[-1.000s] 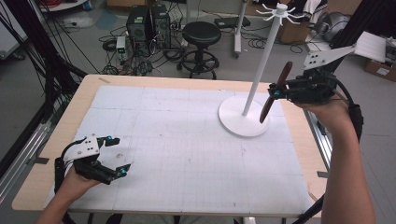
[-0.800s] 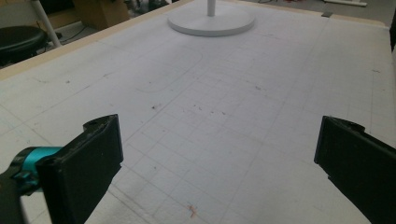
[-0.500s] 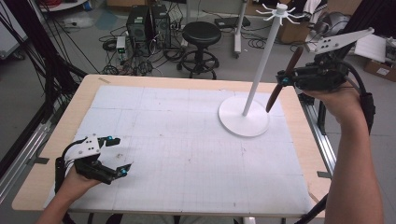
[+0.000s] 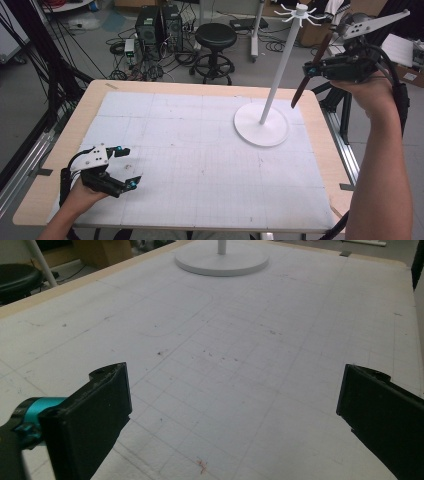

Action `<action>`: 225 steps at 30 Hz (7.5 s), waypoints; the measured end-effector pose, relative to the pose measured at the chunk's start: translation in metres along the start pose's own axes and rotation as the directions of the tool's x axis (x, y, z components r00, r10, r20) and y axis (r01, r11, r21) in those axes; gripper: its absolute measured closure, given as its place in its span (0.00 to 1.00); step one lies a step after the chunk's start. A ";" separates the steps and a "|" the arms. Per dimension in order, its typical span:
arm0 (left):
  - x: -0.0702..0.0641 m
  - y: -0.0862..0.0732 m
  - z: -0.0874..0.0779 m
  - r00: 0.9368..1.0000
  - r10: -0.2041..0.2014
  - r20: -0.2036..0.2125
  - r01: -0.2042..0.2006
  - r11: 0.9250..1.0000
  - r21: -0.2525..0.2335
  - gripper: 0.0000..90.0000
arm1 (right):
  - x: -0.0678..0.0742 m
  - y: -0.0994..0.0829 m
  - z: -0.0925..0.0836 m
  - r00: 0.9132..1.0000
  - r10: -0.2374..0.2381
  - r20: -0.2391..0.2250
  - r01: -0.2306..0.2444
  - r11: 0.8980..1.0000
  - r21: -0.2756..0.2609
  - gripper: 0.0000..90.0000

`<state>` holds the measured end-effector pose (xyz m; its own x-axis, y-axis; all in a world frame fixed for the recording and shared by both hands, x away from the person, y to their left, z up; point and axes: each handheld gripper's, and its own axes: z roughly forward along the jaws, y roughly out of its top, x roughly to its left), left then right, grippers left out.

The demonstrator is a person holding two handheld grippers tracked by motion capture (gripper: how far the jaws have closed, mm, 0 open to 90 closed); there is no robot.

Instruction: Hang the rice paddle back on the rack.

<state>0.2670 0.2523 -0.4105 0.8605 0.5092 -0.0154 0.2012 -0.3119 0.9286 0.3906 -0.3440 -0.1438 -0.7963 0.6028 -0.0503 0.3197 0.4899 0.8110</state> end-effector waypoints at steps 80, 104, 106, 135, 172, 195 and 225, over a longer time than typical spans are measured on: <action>-0.003 0.000 -0.003 1.000 0.002 0.009 -0.002 1.000 -0.006 0.02 | -0.038 0.028 0.025 0.992 0.094 0.090 -0.104 0.988 0.110 0.87; -0.003 -0.001 -0.005 1.000 0.004 0.007 -0.004 1.000 -0.008 0.02 | -0.038 0.025 0.031 0.985 0.094 0.145 -0.104 0.992 0.067 0.69; -0.003 -0.001 -0.005 1.000 0.006 0.008 -0.006 1.000 -0.010 0.02 | -0.038 0.024 0.031 0.986 0.094 0.135 -0.103 0.993 0.063 0.68; -0.003 -0.001 -0.005 1.000 0.005 0.008 -0.005 1.000 -0.005 0.02 | -0.011 -0.005 0.015 0.998 0.059 0.015 -0.057 0.995 -0.086 0.22; -0.001 0.001 -0.007 1.000 -0.022 -0.014 0.022 1.000 -0.014 0.02 | 0.069 -0.036 0.040 0.998 -0.046 -0.044 0.038 0.983 -0.179 0.02; 0.002 0.002 -0.011 0.999 -0.030 -0.021 0.029 0.999 -0.031 0.02 | 0.103 -0.063 0.061 0.997 -0.046 -0.066 0.032 0.977 -0.209 0.02; 0.005 0.005 -0.015 0.997 -0.068 -0.025 0.067 0.996 -0.059 0.02 | 0.142 -0.131 0.103 0.991 0.027 -0.130 -0.063 0.957 -0.282 0.02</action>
<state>0.2649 0.2653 -0.4006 0.8330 0.5489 -0.0696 0.2303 -0.2296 0.9457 0.2885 -0.2578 -0.3166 -0.8472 0.5290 0.0482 0.2119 0.2533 0.9439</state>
